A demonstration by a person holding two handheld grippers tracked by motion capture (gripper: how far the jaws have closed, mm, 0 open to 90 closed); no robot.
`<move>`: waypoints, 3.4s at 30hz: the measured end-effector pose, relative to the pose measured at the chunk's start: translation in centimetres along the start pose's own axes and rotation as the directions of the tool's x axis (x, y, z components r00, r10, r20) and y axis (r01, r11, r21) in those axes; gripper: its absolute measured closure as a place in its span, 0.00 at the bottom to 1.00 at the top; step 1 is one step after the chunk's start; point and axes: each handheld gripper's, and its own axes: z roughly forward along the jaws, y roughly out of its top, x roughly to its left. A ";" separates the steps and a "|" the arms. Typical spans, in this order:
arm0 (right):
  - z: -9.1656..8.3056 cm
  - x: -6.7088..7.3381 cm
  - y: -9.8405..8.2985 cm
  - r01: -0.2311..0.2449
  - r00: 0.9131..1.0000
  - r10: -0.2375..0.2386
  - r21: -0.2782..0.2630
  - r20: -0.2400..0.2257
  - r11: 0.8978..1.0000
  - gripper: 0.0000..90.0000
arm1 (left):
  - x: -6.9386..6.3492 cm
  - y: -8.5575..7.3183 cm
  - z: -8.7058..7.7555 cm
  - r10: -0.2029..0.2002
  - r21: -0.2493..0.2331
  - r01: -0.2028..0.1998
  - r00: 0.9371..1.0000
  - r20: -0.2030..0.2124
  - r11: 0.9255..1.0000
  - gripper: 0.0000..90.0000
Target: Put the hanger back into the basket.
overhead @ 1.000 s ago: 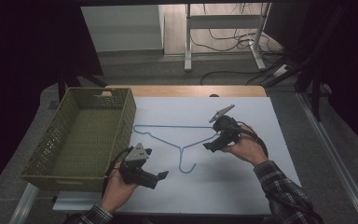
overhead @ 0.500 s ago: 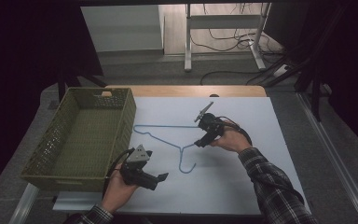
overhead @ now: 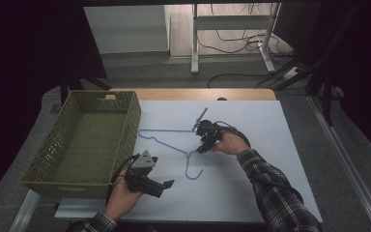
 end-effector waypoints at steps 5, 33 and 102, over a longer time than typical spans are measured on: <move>0.3 0.3 0.4 0.058 0.998 -0.058 0.034 0.012 0.998 0.60 | 0.0 0.0 0.1 0.000 0.004 0.000 1.000 0.001 1.000 0.00; -0.1 1.5 0.7 0.225 0.973 -0.219 0.080 -0.070 0.971 0.97 | 0.0 -0.1 0.3 0.001 0.018 -0.002 1.000 0.010 1.000 0.00; -2.3 4.2 1.8 0.179 0.980 -0.174 -0.049 0.093 0.983 0.96 | 2.4 2.3 3.8 -0.162 0.038 0.162 0.987 0.018 0.986 0.71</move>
